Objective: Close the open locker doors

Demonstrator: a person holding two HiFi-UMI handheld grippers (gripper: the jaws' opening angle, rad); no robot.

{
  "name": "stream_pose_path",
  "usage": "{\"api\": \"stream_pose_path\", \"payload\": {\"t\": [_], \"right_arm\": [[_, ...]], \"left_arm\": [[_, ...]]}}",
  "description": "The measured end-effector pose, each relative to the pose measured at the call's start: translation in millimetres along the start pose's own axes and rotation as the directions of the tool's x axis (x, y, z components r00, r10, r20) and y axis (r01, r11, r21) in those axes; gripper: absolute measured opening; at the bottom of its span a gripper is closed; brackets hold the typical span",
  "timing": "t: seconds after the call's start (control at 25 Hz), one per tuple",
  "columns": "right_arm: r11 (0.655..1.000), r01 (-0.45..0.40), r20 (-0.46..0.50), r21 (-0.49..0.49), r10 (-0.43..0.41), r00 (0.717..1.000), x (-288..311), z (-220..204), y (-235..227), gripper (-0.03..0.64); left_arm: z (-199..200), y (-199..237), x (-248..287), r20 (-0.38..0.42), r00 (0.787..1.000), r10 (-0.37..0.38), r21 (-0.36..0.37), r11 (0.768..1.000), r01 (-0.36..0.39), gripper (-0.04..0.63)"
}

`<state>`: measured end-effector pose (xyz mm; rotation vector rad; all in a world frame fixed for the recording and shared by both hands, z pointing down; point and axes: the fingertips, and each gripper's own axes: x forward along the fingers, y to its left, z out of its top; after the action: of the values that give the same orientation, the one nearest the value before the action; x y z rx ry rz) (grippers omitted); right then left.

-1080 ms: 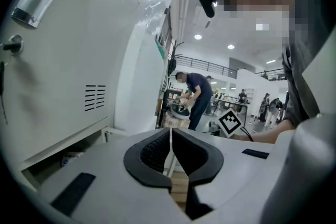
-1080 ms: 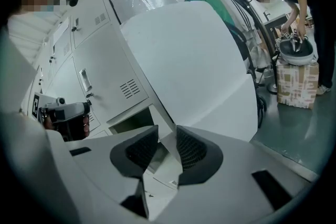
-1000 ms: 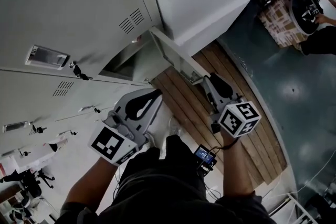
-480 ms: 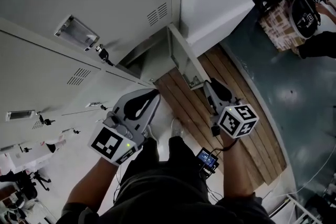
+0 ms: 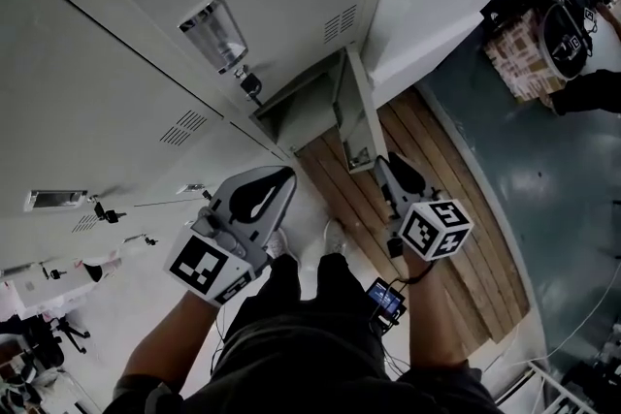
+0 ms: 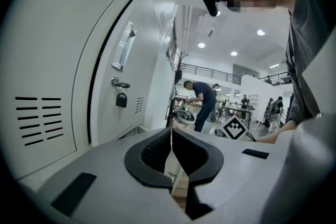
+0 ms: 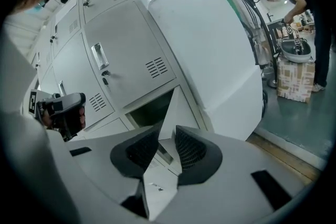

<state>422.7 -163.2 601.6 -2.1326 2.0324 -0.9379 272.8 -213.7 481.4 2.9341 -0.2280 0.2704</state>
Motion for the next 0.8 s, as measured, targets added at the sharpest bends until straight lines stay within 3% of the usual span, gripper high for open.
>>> {"api": "stream_pose_path", "payload": {"t": [0.8], "right_arm": [[0.999,-0.054,-0.026,0.001,0.054,0.998,40.2,-15.6,63.7,0.1]], "left_arm": [[-3.1,30.8,-63.5,0.025,0.997,0.069,-0.008,0.998,-0.069,0.009]]}}
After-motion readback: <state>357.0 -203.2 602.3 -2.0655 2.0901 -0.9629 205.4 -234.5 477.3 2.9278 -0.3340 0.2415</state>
